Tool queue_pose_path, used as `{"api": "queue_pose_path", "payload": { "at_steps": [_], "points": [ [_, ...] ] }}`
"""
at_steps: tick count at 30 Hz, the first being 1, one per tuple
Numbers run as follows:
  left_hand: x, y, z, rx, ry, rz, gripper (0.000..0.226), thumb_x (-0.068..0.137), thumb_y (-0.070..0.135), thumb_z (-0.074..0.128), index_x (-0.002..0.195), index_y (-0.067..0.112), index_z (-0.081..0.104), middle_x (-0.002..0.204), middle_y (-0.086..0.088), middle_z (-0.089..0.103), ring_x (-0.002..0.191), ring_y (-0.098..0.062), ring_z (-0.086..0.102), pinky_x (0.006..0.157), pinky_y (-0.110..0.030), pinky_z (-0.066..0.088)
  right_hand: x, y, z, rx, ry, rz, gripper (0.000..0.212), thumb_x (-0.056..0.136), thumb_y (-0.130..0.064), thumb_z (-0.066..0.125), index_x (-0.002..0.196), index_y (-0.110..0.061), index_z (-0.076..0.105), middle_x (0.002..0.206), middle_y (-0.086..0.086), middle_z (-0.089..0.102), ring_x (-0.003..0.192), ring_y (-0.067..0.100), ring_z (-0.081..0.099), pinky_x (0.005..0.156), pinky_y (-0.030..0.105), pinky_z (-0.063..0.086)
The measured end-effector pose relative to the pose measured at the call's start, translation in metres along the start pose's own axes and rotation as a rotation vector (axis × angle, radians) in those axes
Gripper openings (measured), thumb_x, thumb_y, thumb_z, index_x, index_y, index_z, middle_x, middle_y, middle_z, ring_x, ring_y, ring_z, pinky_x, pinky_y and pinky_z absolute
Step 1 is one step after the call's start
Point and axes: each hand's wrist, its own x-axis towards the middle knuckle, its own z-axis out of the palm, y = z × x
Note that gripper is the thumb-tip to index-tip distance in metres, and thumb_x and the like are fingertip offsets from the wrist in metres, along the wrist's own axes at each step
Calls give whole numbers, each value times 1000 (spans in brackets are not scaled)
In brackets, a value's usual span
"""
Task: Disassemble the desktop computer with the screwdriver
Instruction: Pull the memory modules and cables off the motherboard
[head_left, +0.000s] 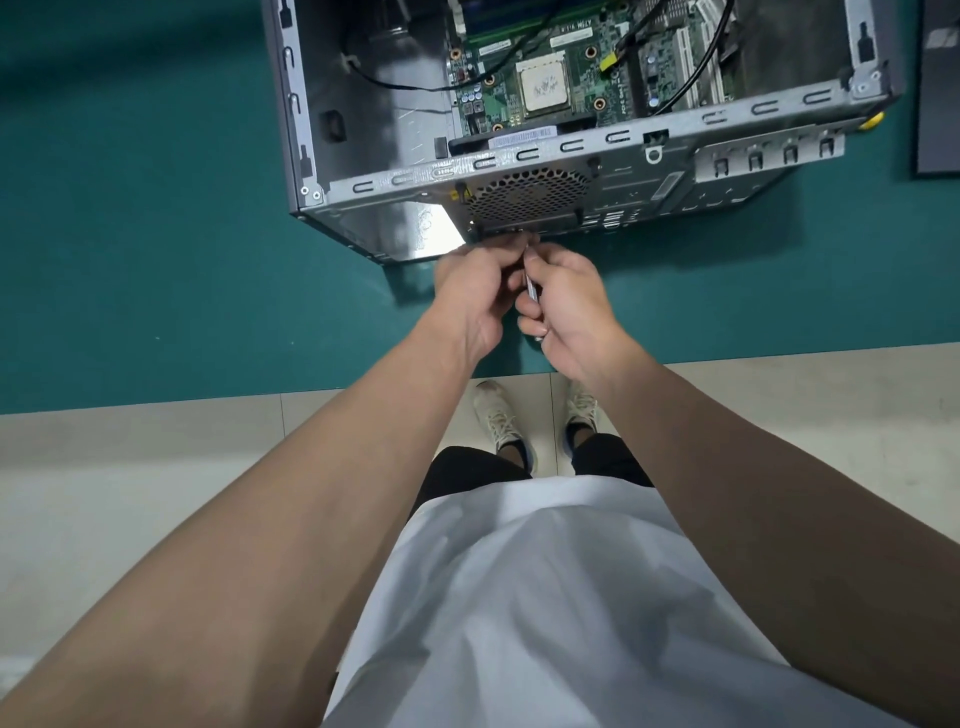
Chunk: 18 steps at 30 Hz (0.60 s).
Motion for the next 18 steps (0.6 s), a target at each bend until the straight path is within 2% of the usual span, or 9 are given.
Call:
{"api": "queue_pose_path", "payload": {
  "at_steps": [2, 4, 8, 10, 14, 18],
  "points": [
    [1, -1, 0, 21, 9, 5, 20, 87, -4, 60, 106, -11, 64, 50, -4, 55, 48, -14, 35, 45, -25, 40, 1, -1, -1, 69, -26, 25, 22, 102, -6, 39, 84, -10, 51, 64, 4, 44, 46, 9, 25, 39, 22, 12],
    [1, -2, -1, 30, 12, 12, 24, 87, -3, 61, 109, -13, 63, 51, -4, 56, 50, -15, 37, 49, -28, 43, 2, -1, -4, 104, -59, 42, 21, 102, -6, 39, 85, -10, 51, 65, 4, 43, 45, 8, 25, 40, 22, 11],
    [1, -1, 0, 38, 24, 20, 24, 87, -5, 60, 110, -11, 64, 74, -11, 62, 50, -15, 43, 61, -32, 48, 3, -1, -8, 84, -101, 40, 19, 103, -9, 38, 92, -12, 53, 64, 2, 41, 43, 6, 23, 39, 22, 11],
    [1, -2, 0, 43, 30, 25, 23, 87, -6, 59, 110, -10, 64, 80, -12, 63, 50, -15, 43, 61, -32, 48, 3, 0, -8, 63, -102, 33, 19, 103, -10, 38, 93, -13, 54, 63, 2, 40, 43, 6, 22, 38, 21, 11],
    [2, -1, 0, 59, 32, 39, 21, 87, -5, 59, 107, -9, 65, 76, -11, 62, 49, -14, 40, 57, -30, 46, 3, 3, -6, 76, -90, 28, 20, 103, -9, 38, 91, -12, 54, 63, 2, 40, 43, 6, 21, 38, 22, 10],
    [1, 0, -1, 77, 29, 43, 14, 87, -6, 58, 99, -6, 67, 77, -11, 64, 49, -15, 46, 60, -31, 47, 5, 2, -9, 140, -130, 62, 21, 102, -8, 38, 89, -11, 53, 63, 1, 41, 41, 5, 23, 42, 23, 8]
  ]
}}
